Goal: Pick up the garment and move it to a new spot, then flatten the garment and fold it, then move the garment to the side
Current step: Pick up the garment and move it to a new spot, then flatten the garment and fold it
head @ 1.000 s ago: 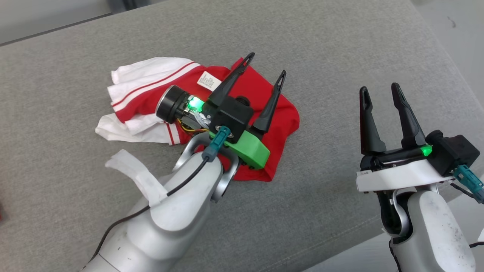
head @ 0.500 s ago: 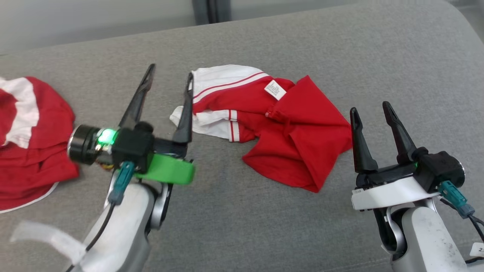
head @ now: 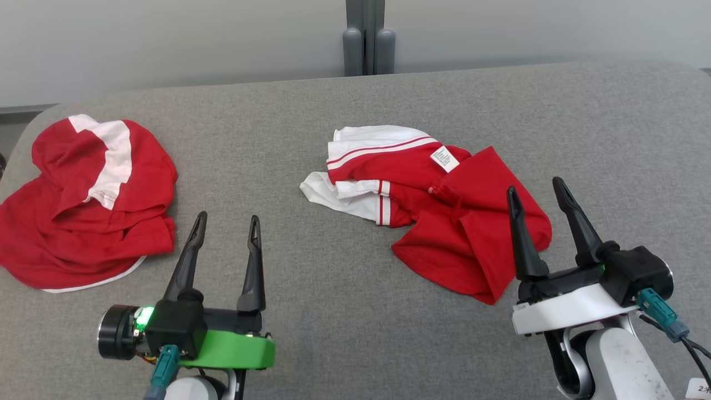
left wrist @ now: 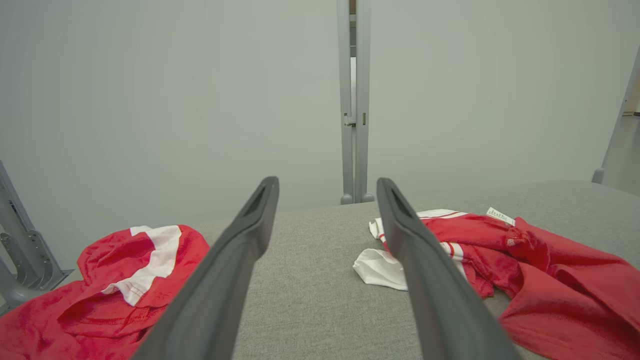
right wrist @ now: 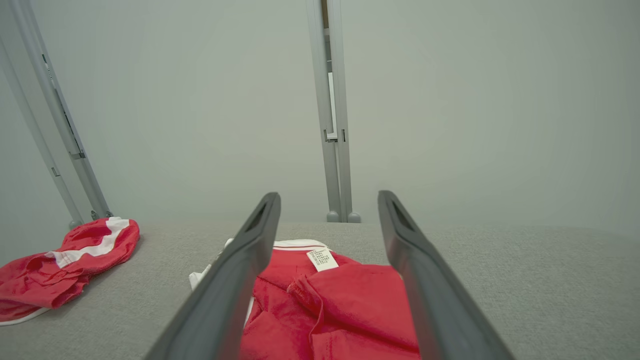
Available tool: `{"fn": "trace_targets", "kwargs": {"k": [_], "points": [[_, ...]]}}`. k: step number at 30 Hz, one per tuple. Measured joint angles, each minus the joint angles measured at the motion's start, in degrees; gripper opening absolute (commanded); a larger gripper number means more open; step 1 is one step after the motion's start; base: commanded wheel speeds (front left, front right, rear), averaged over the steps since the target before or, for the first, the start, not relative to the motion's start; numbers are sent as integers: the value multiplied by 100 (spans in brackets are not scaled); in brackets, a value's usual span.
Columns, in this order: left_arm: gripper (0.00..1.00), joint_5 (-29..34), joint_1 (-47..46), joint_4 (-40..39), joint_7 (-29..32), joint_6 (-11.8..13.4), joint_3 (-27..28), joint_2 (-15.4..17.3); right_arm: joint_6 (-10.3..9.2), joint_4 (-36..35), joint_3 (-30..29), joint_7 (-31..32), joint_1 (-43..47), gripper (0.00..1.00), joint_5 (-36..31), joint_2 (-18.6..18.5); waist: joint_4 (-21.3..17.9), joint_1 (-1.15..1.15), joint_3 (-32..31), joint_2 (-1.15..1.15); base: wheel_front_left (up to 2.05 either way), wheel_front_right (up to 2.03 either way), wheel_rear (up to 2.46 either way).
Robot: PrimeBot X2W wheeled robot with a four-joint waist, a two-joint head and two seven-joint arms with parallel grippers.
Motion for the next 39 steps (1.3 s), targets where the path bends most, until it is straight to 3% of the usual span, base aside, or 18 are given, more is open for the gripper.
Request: {"fn": "trace_targets", "kwargs": {"k": [5, 14, 19, 27, 39], "points": [[100, 115, 201, -19, 0, -230, 316, -279, 0, 19, 49, 0, 29, 100, 37, 0, -68, 0, -73, 0, 0, 0, 0], [100, 358, 199, 34, 0, -624, 616, -480, 0, 23, 44, 0, 34, 100, 31, -1, -87, 0, -51, 0, 0, 0, 0], [100, 409, 175, 89, 0, -746, 570, -565, 0, 323, 93, 0, -18, 100, -423, -29, -4, 0, 44, 0, 0, 0, 0], [100, 408, -98, 205, 0, -777, 334, -602, 0, 1422, 339, 0, -760, 100, -889, -393, 257, 0, 375, 0, 0, 0, 0], [100, 149, -285, 243, 0, -537, -77, -608, 0, 2791, 396, 0, -1709, 100, -1103, -708, 919, 0, 829, 0, 0, 0, 0]]}}
